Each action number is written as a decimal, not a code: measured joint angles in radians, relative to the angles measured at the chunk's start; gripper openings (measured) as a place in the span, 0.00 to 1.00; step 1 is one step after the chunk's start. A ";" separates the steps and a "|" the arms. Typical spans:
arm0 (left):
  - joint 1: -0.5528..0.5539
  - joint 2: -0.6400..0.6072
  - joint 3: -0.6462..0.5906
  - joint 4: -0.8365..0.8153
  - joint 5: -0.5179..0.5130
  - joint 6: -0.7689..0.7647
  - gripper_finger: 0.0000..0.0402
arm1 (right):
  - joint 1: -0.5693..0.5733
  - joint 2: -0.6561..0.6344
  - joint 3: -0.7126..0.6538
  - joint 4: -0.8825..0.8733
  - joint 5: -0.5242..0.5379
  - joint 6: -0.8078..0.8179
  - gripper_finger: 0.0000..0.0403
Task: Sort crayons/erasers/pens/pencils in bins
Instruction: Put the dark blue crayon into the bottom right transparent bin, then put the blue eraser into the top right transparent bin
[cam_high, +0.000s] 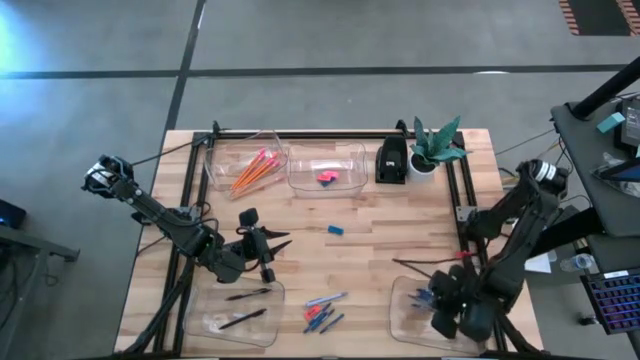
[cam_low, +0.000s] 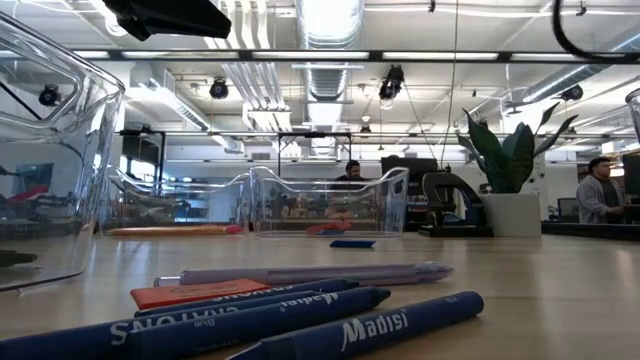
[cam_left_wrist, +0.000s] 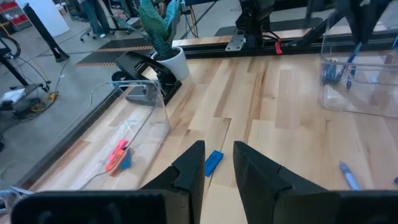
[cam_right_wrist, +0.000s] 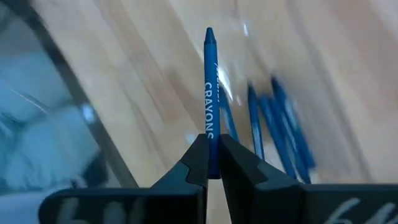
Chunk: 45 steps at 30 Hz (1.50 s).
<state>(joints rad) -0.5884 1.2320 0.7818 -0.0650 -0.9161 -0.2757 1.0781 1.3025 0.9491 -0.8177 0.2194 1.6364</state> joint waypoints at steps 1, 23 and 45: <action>0.000 0.000 0.000 0.001 0.000 -0.006 0.18 | 0.000 0.019 -0.001 0.004 -0.035 0.010 0.05; 0.000 0.000 0.000 0.004 0.000 -0.007 0.18 | -0.003 0.238 0.064 -0.005 -0.209 0.095 0.06; 0.000 0.000 0.000 0.004 0.000 -0.006 0.18 | -0.020 0.145 0.207 -0.194 -0.110 -0.035 0.26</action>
<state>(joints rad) -0.5887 1.2320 0.7818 -0.0612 -0.9157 -0.2821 1.0583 1.4473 1.1564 -1.0119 0.1095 1.6018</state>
